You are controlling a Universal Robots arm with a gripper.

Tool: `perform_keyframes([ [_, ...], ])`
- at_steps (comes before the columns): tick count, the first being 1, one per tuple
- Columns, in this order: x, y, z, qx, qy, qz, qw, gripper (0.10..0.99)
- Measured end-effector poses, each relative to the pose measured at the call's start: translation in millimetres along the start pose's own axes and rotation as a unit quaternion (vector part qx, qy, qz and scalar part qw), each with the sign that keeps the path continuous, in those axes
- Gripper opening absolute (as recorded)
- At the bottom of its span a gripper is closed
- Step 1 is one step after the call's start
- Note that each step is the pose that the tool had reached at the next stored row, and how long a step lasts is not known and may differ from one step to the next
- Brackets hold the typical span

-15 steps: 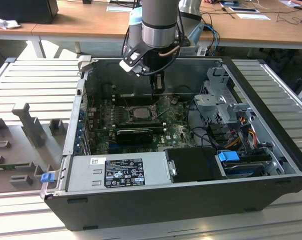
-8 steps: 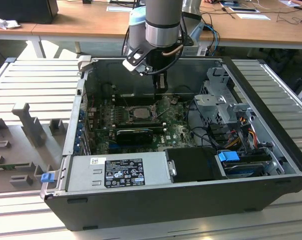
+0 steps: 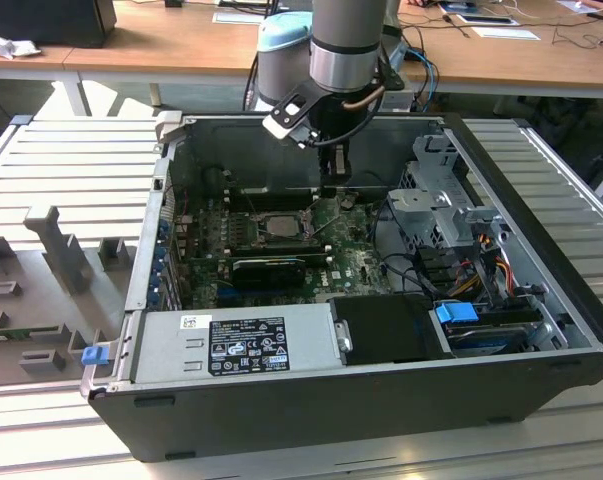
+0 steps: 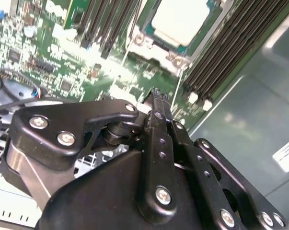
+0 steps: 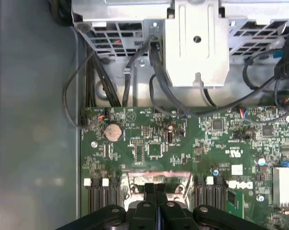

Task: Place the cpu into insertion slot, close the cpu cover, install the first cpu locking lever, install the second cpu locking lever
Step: 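Close the cpu cover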

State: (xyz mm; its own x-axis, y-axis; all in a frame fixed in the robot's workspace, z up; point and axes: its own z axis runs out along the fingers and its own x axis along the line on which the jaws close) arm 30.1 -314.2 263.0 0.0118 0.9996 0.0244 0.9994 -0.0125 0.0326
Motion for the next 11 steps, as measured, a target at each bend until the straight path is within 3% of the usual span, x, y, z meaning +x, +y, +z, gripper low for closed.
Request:
perform_keyframes([
  [2, 0.1, 9.5, 0.3, 0.0011, 0.0, 0.0, 1.0, 0.106],
  [7, 0.2, 24.2, 2.9, 0.0014, 0.0001, -0.002, 1.0, 0.106],
  [11, 0.0, 29.4, 6.0, 0.0015, 0.0002, -0.008, 1.0, 0.106],
])
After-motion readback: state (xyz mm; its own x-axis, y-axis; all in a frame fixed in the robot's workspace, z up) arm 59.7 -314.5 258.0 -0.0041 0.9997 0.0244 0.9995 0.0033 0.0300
